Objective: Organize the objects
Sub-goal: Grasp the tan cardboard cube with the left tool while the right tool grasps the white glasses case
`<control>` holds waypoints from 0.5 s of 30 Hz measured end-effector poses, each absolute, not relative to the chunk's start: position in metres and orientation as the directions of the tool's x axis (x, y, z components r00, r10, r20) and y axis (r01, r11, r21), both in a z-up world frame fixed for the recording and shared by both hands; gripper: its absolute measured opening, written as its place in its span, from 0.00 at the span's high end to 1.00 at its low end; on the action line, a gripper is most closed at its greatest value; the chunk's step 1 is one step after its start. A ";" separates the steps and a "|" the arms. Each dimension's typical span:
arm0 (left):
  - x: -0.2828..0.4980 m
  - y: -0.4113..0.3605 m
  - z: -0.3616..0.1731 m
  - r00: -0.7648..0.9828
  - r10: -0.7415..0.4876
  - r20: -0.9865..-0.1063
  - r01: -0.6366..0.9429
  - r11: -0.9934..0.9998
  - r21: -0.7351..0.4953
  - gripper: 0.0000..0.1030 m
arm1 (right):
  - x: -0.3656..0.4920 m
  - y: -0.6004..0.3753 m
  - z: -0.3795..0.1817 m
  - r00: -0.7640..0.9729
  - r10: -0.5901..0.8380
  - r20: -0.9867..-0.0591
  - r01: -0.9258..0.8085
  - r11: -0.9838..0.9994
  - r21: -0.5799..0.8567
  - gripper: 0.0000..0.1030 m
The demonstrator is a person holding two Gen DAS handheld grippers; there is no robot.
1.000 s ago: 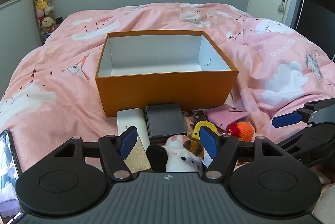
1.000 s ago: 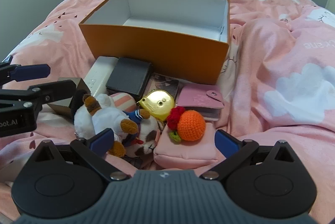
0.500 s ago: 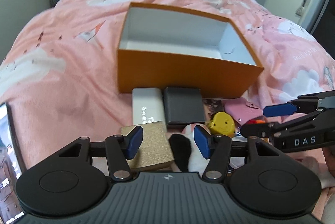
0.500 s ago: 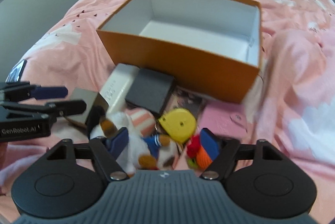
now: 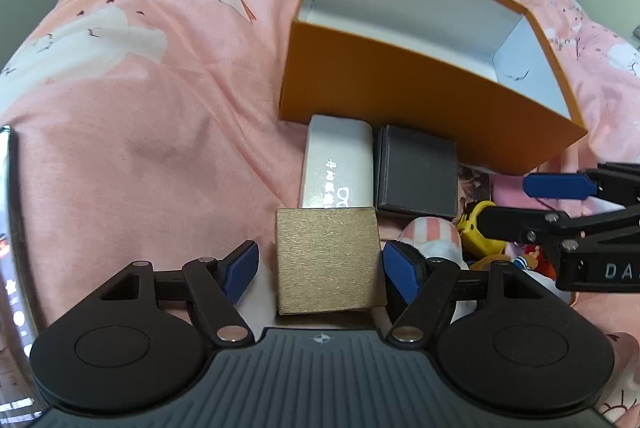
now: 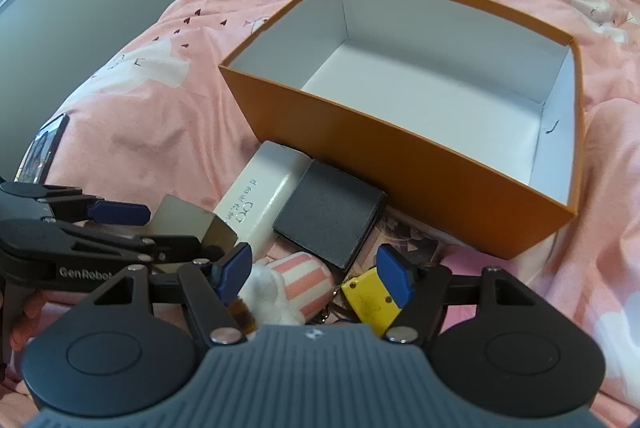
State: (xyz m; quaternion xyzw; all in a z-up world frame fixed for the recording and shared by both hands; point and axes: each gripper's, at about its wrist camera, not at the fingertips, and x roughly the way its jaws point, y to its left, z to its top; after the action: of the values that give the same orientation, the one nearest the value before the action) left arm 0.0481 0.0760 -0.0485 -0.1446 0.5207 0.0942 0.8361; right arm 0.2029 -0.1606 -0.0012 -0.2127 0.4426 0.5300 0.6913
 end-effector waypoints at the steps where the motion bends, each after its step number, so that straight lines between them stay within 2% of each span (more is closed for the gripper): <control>1: 0.051 0.075 -0.051 0.433 0.006 -0.901 -0.306 0.942 -0.141 0.19 | 0.205 -0.158 -0.003 0.039 0.542 -0.839 -0.920 0.347 0.182 0.31; 5: 0.058 0.075 -0.059 0.417 0.014 -0.909 -0.309 0.943 -0.127 0.21 | 0.213 -0.147 -0.012 0.001 0.534 -0.845 -0.908 0.355 0.223 0.31; 8: 0.059 0.080 -0.061 0.429 -0.018 -0.903 -0.313 0.935 -0.167 0.30 | 0.219 -0.140 -0.019 -0.044 0.526 -0.849 -0.890 0.366 0.273 0.32; 15: 0.054 0.088 -0.046 0.474 0.010 -0.881 -0.305 0.940 -0.154 0.32 | 0.224 -0.117 -0.027 -0.175 0.524 -0.834 -0.824 0.386 0.415 0.32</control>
State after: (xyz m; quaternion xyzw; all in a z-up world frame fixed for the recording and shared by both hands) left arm 0.0544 0.0877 -0.0465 -0.1464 0.5044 0.0929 0.8459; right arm 0.2237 -0.1168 -0.0267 -0.1372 0.5471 0.5368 0.6274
